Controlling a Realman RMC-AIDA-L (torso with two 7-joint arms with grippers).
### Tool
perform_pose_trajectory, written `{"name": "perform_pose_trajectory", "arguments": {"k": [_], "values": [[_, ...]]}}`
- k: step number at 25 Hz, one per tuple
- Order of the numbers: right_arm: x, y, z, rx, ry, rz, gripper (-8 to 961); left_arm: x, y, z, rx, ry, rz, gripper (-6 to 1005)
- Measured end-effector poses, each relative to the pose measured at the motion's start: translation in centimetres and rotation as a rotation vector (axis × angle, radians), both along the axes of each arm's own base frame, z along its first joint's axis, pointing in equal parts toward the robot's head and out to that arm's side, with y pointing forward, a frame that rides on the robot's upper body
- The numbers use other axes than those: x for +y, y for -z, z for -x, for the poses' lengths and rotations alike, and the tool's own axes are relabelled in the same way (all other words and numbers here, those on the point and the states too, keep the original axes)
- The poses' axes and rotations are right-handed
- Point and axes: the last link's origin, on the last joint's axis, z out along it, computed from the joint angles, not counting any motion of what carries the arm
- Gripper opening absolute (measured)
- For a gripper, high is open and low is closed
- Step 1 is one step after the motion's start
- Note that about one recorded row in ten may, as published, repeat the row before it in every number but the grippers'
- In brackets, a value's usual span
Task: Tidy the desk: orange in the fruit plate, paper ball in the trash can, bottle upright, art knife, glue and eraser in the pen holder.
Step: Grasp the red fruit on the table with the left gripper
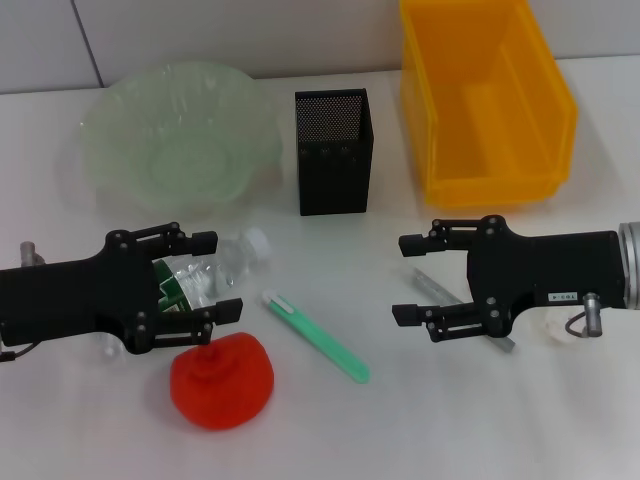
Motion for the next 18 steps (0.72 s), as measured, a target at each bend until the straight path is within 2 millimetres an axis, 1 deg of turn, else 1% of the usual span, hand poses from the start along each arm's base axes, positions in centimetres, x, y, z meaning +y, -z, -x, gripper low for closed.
{"name": "perform_pose_trajectory", "arguments": {"k": [18], "values": [[0.2,0.41,0.47,0.028,-0.003,0.016,775,-0.59,-0.12,0.09,0.006,0.044,0.001,801]]}}
